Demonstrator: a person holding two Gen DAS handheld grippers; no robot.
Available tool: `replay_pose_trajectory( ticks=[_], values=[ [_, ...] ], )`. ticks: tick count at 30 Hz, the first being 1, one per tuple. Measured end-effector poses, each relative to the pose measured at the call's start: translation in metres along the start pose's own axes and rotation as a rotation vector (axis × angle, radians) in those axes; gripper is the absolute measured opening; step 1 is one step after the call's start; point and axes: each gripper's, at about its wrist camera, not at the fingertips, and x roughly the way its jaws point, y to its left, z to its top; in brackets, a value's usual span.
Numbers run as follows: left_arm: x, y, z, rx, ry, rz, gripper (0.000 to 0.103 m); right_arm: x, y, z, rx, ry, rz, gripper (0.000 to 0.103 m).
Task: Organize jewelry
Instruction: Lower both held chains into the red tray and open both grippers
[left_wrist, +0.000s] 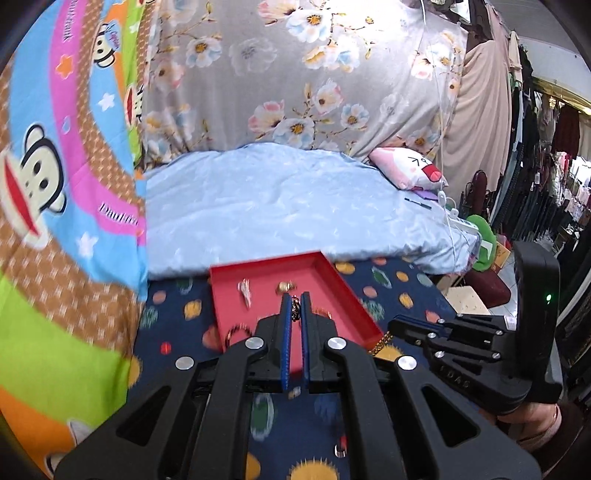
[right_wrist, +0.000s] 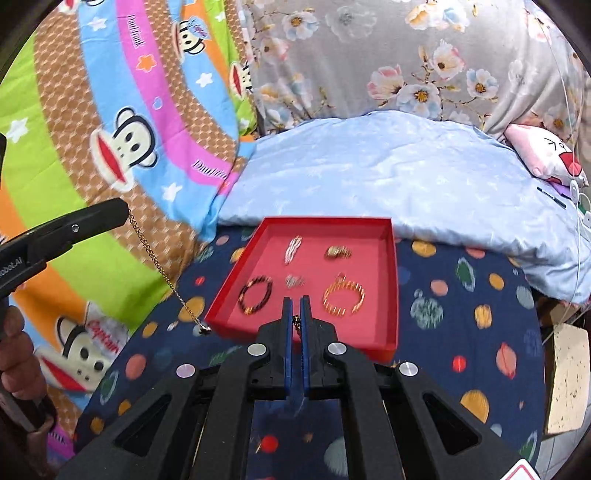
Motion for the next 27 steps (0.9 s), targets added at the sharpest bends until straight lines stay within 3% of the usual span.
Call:
replay_pose_trajectory(
  ticks=[6,13,15,17,18,27],
  values=[
    [0.041,-0.001,0.025,0.007,0.007,0.013,0.004,0.038,-0.011,0.022,0.009,0.02,-0.009,0.003],
    [0.089,0.005,0.026,-0.011,0.061,0.053,0.005,0.081,-0.02,0.023,0.022,0.069,0.004,0.003],
    [0.098,0.006,0.023,-0.015,0.071,0.065,0.012,0.086,-0.021,0.021,0.019,0.065,-0.013,0.006],
    [0.1,0.007,0.021,-0.022,0.065,0.08,0.043,0.087,-0.022,0.021,0.016,0.052,-0.029,0.014],
    [0.099,0.008,0.02,-0.021,0.054,0.093,0.049,0.085,-0.023,0.021,0.022,0.044,-0.03,0.019],
    [0.079,0.007,0.007,-0.008,0.047,0.132,0.06,0.05,-0.031,0.014,0.054,-0.006,-0.048,0.026]
  ],
)
